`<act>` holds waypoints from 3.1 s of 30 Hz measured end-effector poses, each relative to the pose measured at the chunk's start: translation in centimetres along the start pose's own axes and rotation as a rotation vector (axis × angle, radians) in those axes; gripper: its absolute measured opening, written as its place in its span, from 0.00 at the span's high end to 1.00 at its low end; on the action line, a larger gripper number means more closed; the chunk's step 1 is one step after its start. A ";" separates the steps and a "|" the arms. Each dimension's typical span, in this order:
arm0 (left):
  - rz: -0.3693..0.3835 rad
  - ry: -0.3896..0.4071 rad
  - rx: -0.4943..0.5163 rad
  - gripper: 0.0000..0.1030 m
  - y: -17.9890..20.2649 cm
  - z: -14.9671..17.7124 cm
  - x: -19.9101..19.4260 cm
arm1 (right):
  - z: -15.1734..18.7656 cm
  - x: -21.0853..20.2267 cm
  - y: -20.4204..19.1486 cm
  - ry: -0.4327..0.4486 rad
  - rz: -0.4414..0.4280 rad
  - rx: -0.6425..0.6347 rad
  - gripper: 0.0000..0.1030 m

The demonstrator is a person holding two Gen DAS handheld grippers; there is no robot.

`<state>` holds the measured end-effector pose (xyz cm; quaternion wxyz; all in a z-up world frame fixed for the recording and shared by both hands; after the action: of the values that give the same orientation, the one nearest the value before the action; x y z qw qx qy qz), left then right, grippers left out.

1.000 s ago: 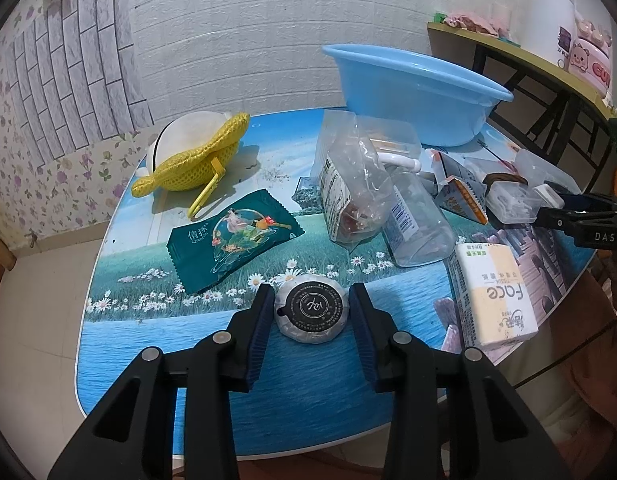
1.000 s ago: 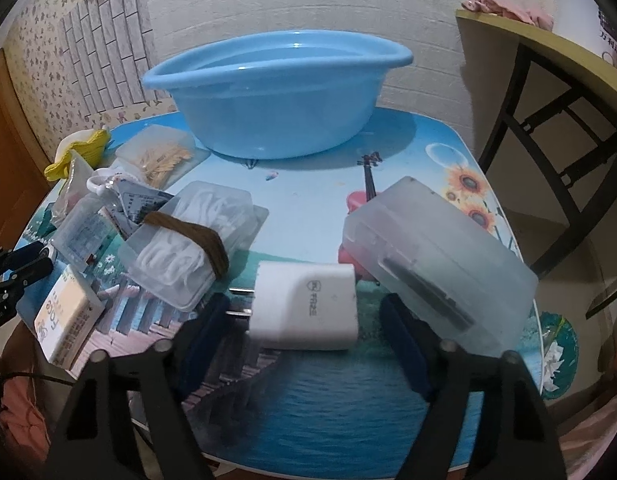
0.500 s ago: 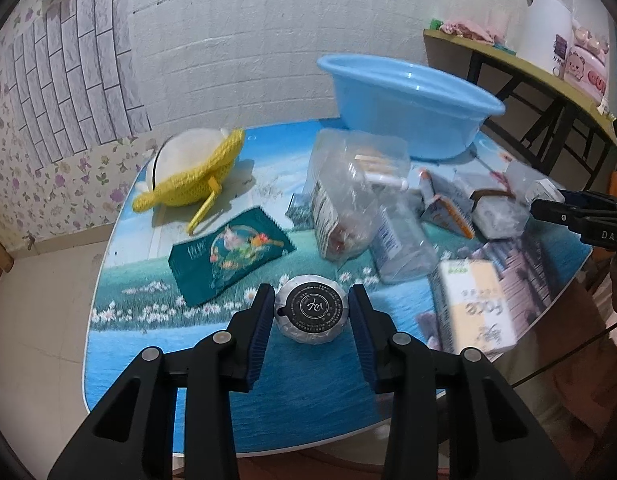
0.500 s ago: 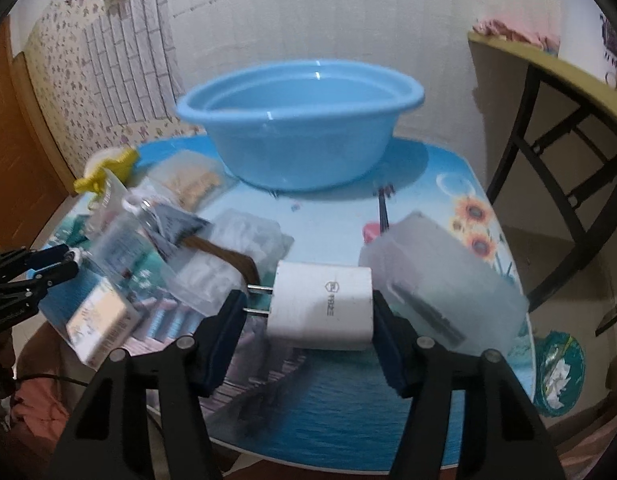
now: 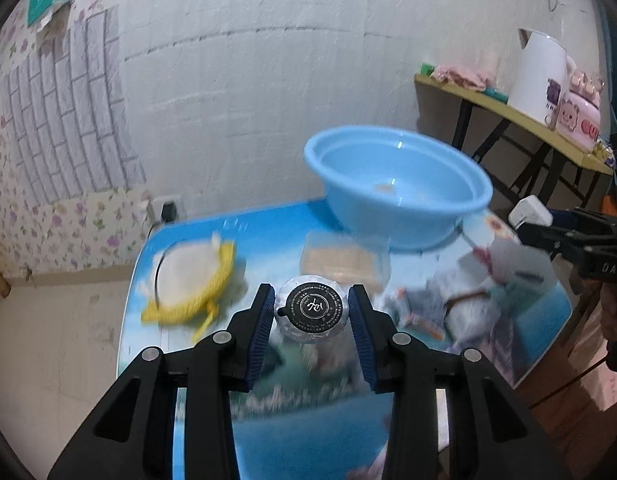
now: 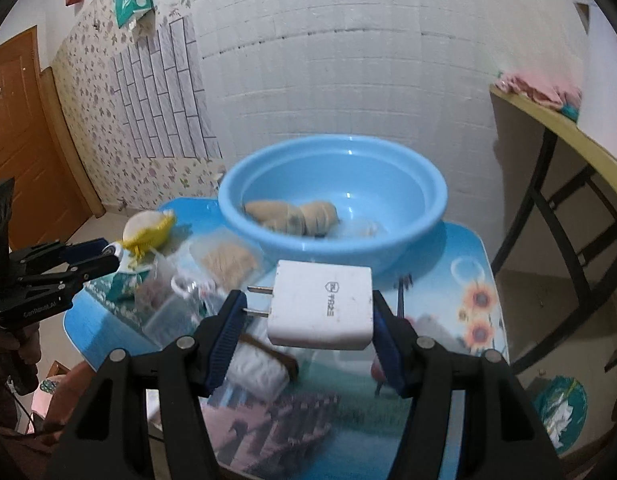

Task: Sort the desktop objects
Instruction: 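Lift the tin and charger and carry both over the blue basin, then open both grippers to drop the tin and charger into the basin, then grasp the Face tissue pack with the left gripper while the right grasps the clear plastic box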

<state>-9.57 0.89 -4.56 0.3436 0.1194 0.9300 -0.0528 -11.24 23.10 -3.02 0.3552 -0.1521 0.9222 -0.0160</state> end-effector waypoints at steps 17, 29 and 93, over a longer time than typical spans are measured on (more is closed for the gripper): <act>0.113 -0.001 0.150 0.64 6.6 -9.4 9.1 | -5.5 8.1 3.7 -0.164 0.013 0.031 0.42; 0.111 -0.088 0.164 0.64 6.9 -9.3 14.3 | -6.4 11.6 4.3 -0.229 0.037 -0.014 0.42; 0.091 -0.167 0.062 0.16 8.0 8.6 1.2 | 7.0 0.2 9.8 -0.118 0.159 0.078 0.24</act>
<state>-2.97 7.28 -12.02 0.4181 0.1674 0.8897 -0.0755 -9.45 32.94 -9.72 0.4145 -0.0650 0.9076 -0.0146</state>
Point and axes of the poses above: each gripper's, at about its wrist camera, not at the fingertips, and x roughly the way its jaws point, y to its right, z to its underside, the point moved 5 cm from there along x, roughly the way its jaws point, and after that the axes turned 3 degrees about x, right-handed, at the moved point
